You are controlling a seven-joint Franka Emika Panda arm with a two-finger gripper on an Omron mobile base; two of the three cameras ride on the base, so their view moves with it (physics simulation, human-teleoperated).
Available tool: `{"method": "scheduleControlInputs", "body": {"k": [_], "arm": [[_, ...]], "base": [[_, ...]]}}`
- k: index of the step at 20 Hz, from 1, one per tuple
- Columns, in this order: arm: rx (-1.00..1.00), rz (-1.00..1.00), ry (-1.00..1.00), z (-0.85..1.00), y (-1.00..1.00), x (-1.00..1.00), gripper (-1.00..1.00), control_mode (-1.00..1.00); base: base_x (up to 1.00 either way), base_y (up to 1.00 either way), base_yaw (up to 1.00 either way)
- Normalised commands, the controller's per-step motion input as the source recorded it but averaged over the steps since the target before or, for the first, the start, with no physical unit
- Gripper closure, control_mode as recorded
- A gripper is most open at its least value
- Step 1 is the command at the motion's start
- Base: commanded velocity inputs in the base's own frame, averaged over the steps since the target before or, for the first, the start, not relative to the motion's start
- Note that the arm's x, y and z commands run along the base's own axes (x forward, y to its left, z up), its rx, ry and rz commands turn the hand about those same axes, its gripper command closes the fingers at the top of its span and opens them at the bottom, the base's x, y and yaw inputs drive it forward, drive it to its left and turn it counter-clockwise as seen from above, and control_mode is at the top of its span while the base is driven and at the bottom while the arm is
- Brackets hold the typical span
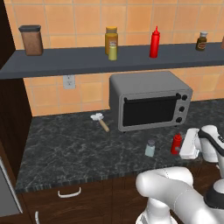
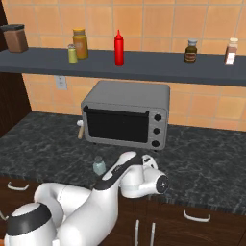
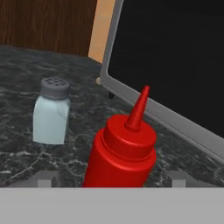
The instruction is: Put the shaker and condiment bottle from the counter next to their counterparts in the cabinet.
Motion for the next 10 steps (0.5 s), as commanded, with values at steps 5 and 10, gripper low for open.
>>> {"method": "scheduleControlInputs", "body": {"k": [5,10], "arm": [[0.0,0.0,0.0,0.0,0.0,0.0,1.0,-1.0],[0.0,0.0,0.0,0.0,0.15,0.0,1.0,-1.0]], "base": [[0.0,0.0,0.0],[0.0,0.0,0.0]]}}
